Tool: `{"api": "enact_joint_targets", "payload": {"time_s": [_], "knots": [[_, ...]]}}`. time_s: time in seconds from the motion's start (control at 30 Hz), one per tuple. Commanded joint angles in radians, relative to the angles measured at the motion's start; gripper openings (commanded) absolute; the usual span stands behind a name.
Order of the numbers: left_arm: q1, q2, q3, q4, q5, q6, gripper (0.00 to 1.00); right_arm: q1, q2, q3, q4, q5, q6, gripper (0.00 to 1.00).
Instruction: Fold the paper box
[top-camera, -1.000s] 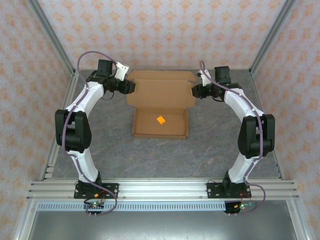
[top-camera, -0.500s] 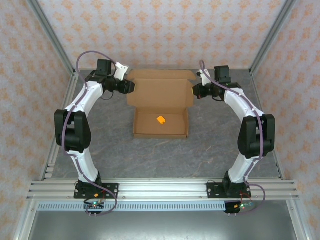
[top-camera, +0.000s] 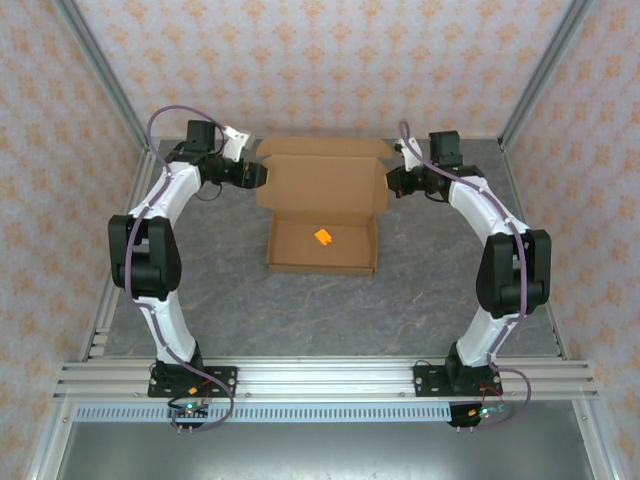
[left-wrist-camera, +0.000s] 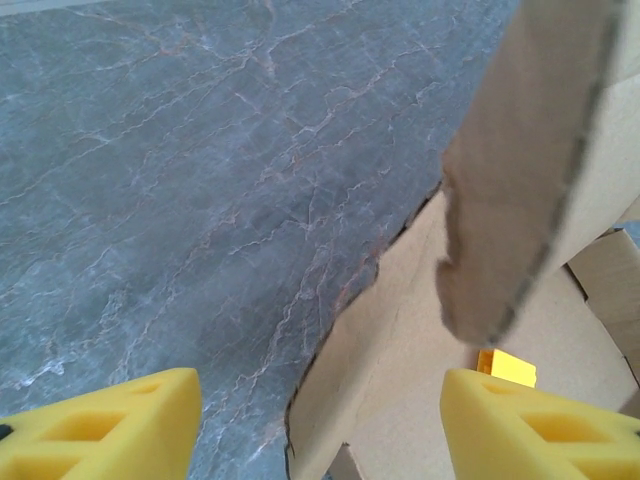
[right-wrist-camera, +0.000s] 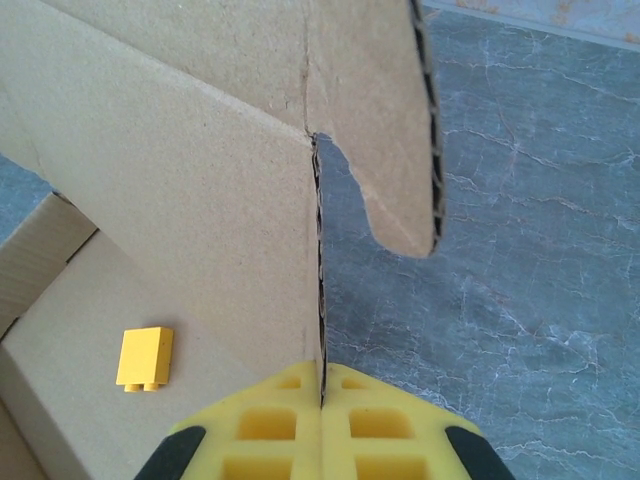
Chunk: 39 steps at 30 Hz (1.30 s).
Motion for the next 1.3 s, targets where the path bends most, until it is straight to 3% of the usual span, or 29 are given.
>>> {"api": "enact_joint_targets", "payload": {"time_s": [0.0,0.23,0.93,1.13,1.27], "knots": [[0.007,0.032,0.041,0.016,0.066,-0.005,0.66,0.001,-0.03,0.037,-0.015,-0.002,-0.031,0.0],[0.007,0.038,0.055,0.007,0.103,0.0,0.49,0.001,-0.03,0.044,-0.018,0.002,-0.03,0.0],[0.006,0.015,0.063,0.014,0.103,-0.022,0.2,0.004,-0.045,0.052,-0.025,0.018,-0.009,0.0],[-0.019,-0.091,-0.051,0.157,0.023,-0.104,0.09,0.04,-0.082,0.014,0.036,0.153,0.087,0.0],[-0.056,-0.177,-0.165,0.294,-0.121,-0.204,0.06,0.082,-0.119,-0.027,0.113,0.296,0.203,0.0]]}}
